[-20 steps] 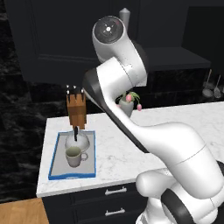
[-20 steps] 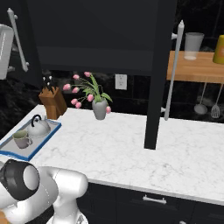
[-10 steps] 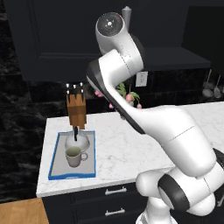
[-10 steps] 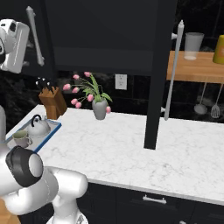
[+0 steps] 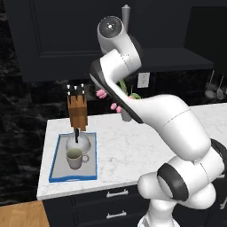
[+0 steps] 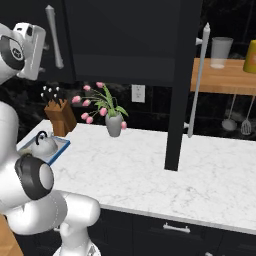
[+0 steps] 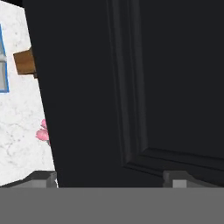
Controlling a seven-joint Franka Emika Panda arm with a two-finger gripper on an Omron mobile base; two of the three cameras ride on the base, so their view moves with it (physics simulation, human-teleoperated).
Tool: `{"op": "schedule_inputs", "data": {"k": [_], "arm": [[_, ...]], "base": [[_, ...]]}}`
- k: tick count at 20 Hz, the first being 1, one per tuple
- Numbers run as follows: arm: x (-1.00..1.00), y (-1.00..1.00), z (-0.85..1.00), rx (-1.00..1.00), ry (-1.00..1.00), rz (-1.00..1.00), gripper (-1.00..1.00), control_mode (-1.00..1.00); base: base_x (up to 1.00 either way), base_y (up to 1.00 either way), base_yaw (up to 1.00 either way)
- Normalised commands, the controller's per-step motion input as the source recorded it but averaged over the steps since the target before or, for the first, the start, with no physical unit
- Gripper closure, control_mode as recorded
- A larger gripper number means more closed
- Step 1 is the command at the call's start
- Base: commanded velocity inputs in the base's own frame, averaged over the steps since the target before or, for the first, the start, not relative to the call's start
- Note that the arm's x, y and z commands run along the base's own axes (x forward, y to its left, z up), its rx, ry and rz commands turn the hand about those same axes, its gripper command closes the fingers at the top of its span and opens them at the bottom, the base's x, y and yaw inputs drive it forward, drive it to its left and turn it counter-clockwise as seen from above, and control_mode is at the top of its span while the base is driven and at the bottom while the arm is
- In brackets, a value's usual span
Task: Pick the kettle from the counter and place it on the tray. Then pick the mug from the cabinet and place it on the tray. Then close the cabinet doors.
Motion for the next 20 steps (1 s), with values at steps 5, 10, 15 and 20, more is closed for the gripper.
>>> {"op": "schedule_inputs", "data": {"k": [5,10,15,20], "arm": [[0.44,0.00,-0.01,0.00,-0.05,0.00,-1.00,-1.00],[0.51,0.00,-0.07,0.00,0.00,0.00,-1.00,-1.00],[0.10,0.00,-0.13,0.00,-0.01,0.01,-1.00,-1.00],[-0.59,0.00,-0.02,0.00,-0.05,0.00,-1.00,-1.00]], "base": [[0.00,0.00,0.00],[0.00,0.00,0.00],[0.00,0.00,0.00],[0.00,0.00,0.00]]}}
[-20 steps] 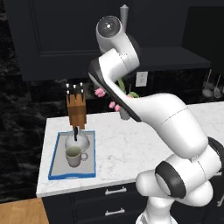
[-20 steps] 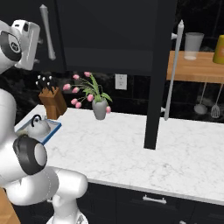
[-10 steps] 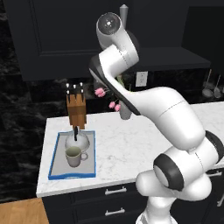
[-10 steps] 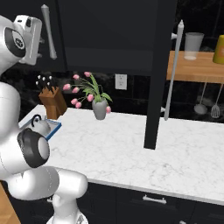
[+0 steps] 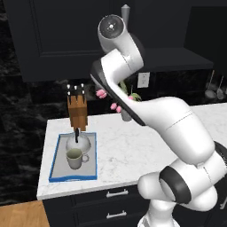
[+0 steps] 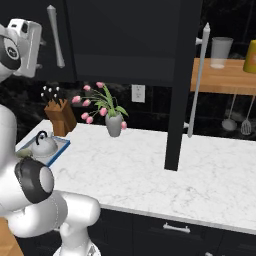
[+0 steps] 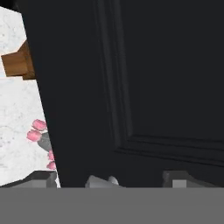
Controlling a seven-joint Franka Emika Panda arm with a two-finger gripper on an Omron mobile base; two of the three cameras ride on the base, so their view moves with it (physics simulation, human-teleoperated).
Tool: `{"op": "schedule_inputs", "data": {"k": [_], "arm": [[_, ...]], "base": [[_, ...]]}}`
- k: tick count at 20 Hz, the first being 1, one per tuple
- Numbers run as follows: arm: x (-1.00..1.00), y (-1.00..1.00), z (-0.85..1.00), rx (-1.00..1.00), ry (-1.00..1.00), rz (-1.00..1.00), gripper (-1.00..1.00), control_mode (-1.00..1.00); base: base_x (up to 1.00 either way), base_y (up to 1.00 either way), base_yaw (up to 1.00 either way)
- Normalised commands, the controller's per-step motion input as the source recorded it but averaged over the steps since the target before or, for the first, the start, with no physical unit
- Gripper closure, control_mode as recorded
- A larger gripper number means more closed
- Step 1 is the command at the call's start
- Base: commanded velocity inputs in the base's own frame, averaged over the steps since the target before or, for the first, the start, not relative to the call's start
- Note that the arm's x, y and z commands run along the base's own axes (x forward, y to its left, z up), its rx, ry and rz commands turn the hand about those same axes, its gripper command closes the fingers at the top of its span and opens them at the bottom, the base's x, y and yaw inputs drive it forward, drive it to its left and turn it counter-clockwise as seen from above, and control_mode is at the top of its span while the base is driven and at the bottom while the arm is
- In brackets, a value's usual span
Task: Pick the kettle from the counter and place it on the tray. Then pick the mug from the cabinet and place it on the tray. Then close the cabinet doors.
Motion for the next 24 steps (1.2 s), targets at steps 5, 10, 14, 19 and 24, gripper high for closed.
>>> {"op": "schedule_inputs", "data": {"k": [5,10,14,19,24], "arm": [[-0.74,0.00,0.08,0.02,-0.08,0.00,-1.00,-1.00],[-0.86,0.00,0.01,0.00,-0.09,0.00,-1.00,-1.00],[-0.83,0.00,0.00,0.00,-0.08,0.01,-1.00,-1.00],[-0.77,-0.03,0.00,-0.01,-0.07,0.03,-1.00,-1.00],[-0.56,-0.01,0.00,-0.08,-0.02,0.00,-1.00,-1.00]], "base": [[0.00,0.00,0.00],[0.00,0.00,0.00],[0.00,0.00,0.00],[0.00,0.00,0.00],[0.00,0.00,0.00]]}}
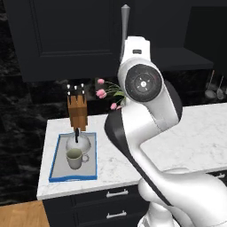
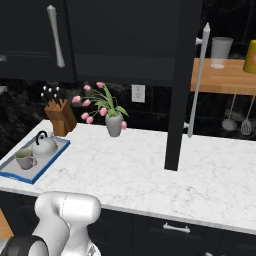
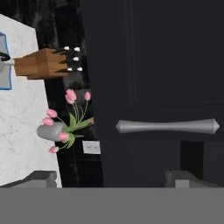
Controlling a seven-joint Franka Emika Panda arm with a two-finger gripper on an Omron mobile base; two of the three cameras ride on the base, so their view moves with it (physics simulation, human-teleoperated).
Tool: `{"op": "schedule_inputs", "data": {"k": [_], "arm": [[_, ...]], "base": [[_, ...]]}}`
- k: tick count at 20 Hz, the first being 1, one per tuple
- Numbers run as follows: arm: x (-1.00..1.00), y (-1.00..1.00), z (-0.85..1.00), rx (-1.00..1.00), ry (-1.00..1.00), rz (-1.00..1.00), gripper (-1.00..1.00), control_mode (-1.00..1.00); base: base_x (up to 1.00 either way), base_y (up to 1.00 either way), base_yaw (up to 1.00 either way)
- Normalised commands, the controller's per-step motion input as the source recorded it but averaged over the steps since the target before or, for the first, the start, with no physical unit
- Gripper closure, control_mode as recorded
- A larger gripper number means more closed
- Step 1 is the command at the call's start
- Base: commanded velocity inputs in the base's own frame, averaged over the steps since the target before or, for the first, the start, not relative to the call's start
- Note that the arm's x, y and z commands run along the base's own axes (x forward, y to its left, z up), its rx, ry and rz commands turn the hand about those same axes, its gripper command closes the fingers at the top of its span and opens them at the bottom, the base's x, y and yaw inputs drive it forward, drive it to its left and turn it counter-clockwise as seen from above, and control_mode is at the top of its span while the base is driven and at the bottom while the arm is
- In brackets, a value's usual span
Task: Pick the kettle from the counter and place it on the tray. Then pick the mug from the cabinet and place it on the tray. Then close the cabinet doors.
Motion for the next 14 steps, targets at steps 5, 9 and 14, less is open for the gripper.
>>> {"op": "schedule_inputs", "data": {"k": [5,9,14], "arm": [[-0.47,-0.16,0.00,-0.07,0.03,0.00,-1.00,-1.00],[-0.39,-0.34,0.00,-0.05,0.12,-0.09,-1.00,-1.00],[-0.36,-0.46,0.00,-0.02,0.07,-0.13,-1.00,-1.00]], "base": [[0.00,0.00,0.00],[0.00,0.00,0.00],[0.00,0.00,0.00]]}}
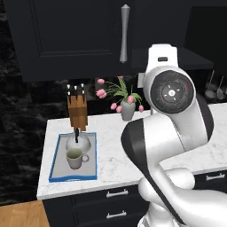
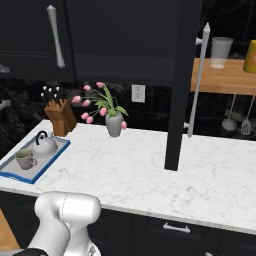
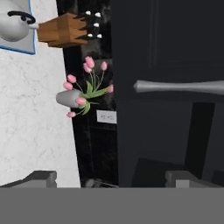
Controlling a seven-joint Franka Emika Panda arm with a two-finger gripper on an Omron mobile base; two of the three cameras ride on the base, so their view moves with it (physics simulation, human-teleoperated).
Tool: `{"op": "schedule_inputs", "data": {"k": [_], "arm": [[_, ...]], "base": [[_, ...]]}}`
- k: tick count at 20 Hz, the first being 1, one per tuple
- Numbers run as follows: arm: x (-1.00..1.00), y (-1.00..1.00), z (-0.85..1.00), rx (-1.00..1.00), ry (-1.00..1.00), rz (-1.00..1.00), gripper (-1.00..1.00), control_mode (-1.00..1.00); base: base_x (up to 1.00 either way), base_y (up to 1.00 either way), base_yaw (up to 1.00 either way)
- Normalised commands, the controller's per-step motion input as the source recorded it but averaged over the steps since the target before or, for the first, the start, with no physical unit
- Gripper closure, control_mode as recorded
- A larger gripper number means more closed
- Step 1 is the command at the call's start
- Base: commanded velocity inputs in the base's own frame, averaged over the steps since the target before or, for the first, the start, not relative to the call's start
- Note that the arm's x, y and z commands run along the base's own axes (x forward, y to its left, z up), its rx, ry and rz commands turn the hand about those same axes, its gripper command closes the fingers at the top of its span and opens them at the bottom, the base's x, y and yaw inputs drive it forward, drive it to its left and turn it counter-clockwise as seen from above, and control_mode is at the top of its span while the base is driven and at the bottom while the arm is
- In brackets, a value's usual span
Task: Pick the kettle from the counter and place it on the tray. Then pick the mug from the cabinet and place it on the tray. Then close the cabinet doors.
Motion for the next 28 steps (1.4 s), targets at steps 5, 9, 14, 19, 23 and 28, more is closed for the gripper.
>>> {"op": "schedule_inputs", "data": {"k": [5,9,14,19,23,28], "arm": [[-0.23,-0.47,0.00,-0.05,0.07,-0.16,-1.00,-1.00],[-0.27,-0.77,0.00,0.00,0.00,-0.08,-1.00,-1.00],[-0.16,-0.84,0.00,0.00,0.05,-0.02,-1.00,-1.00],[-0.14,-0.91,-0.04,0.00,0.06,0.00,-1.00,-1.00],[-0.15,-0.82,-0.06,0.00,0.02,-0.03,-1.00,-1.00],[-0.26,-0.89,-0.04,0.00,0.01,-0.18,-1.00,-1.00]], "base": [[0.00,0.00,0.00],[0.00,0.00,0.00],[0.00,0.00,0.00],[0.00,0.00,0.00],[0.00,0.00,0.00],[0.00,0.00,0.00]]}}
